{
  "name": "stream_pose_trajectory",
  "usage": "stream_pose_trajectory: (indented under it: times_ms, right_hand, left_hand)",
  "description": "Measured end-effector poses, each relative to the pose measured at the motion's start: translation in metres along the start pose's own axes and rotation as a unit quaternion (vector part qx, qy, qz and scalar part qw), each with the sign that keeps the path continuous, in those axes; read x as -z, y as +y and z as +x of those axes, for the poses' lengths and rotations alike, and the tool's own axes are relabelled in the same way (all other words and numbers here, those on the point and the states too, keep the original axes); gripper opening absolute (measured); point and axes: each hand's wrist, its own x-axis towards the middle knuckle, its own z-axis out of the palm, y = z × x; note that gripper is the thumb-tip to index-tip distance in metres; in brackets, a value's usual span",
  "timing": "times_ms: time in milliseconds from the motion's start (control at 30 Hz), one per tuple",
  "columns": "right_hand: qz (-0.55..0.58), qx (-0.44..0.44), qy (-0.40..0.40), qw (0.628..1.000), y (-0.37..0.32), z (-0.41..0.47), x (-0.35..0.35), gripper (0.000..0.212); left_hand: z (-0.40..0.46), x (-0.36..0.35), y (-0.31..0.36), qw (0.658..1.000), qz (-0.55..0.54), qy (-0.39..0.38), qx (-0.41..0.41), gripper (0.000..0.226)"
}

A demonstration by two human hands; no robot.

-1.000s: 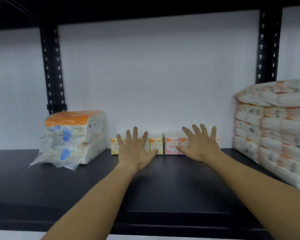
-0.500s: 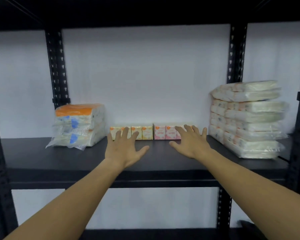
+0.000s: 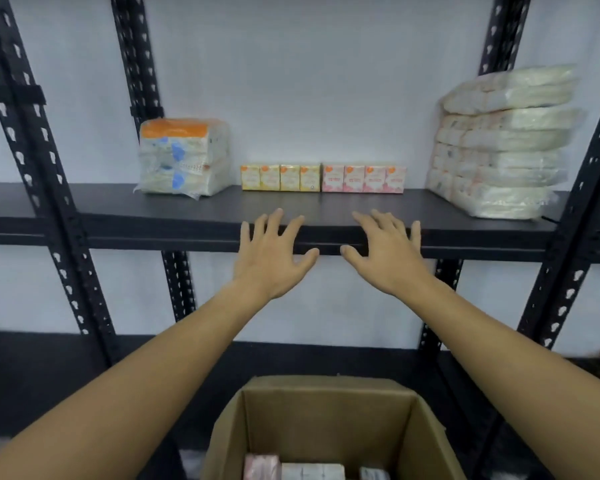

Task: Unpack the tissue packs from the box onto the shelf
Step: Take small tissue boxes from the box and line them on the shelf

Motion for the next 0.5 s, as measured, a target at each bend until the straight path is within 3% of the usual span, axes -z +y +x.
stream_pose_trajectory:
  times_ms: [200, 500]
  right_hand:
    - [0.056, -0.01, 0.031, 0.998, 0.006, -0.072, -0.038, 0.062]
    - [0.059, -0.096, -0.176, 0.978, 0.04, -0.155, -0.123, 0.062]
  left_hand:
    - [-0.064, -0.041, -0.002, 0.998, -0.03, -0.048, -0.004, 0.066]
    - [-0.145, -0.118, -0.003, 0.961, -0.105, -0.252, 0.054, 0.064]
